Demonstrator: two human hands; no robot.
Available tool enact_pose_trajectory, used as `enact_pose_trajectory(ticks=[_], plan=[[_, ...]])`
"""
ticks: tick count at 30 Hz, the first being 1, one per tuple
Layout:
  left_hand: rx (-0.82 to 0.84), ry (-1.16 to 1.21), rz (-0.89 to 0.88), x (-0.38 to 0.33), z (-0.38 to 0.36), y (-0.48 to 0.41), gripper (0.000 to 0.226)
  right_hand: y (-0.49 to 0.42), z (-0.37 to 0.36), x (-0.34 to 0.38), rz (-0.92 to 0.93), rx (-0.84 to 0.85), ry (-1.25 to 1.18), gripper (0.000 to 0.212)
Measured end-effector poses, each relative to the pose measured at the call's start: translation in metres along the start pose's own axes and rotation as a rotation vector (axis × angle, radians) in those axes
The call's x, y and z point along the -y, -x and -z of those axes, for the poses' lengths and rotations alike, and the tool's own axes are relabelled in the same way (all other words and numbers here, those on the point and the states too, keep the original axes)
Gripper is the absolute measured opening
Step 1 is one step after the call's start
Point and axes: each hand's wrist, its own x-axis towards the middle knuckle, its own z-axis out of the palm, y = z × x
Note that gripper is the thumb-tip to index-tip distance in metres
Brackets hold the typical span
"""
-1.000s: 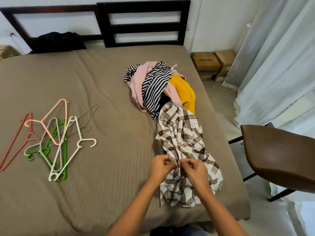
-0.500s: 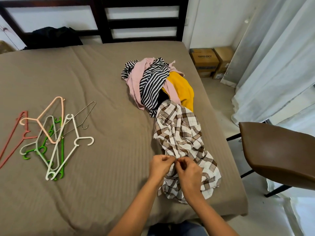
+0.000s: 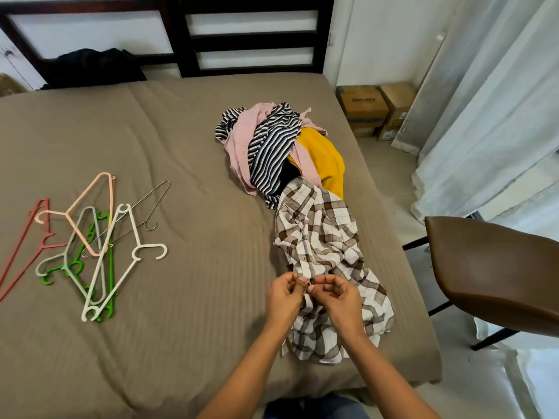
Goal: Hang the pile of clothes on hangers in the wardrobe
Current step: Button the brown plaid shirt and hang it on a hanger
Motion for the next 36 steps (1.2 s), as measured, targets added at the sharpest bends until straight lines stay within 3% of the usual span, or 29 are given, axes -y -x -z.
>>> enact_pose_trajectory(ticks=[9, 15, 21, 30, 32, 36], plan=[[0.045, 0.295, 0.232, 0.003, 0.001, 0.003, 0.009, -0.013, 0.006, 0.000, -0.108, 0.164, 0.033, 0.015], [0.042, 0.324, 0.244, 0.012, 0.004, 0.002, 0.001, -0.012, 0.004, -0.009, -0.093, 0.173, 0.067, 0.015], [0.070, 0.251, 0.230, 0.010, -0.001, 0.002, 0.013, -0.013, 0.004, -0.008, -0.068, 0.207, 0.125, 0.019], [0.028, 0.240, 0.260, 0.018, -0.007, 0.007, 0.011, -0.018, 0.008, -0.001, -0.553, 0.312, -0.209, 0.034], [0.023, 0.238, 0.277, 0.020, -0.007, 0.008, 0.015, -0.016, 0.008, 0.000, -0.493, 0.307, -0.109, 0.030], [-0.035, 0.091, 0.239, 0.022, -0.007, 0.006, 0.036, -0.008, 0.005, -0.004, -0.108, 0.210, 0.239, 0.011]])
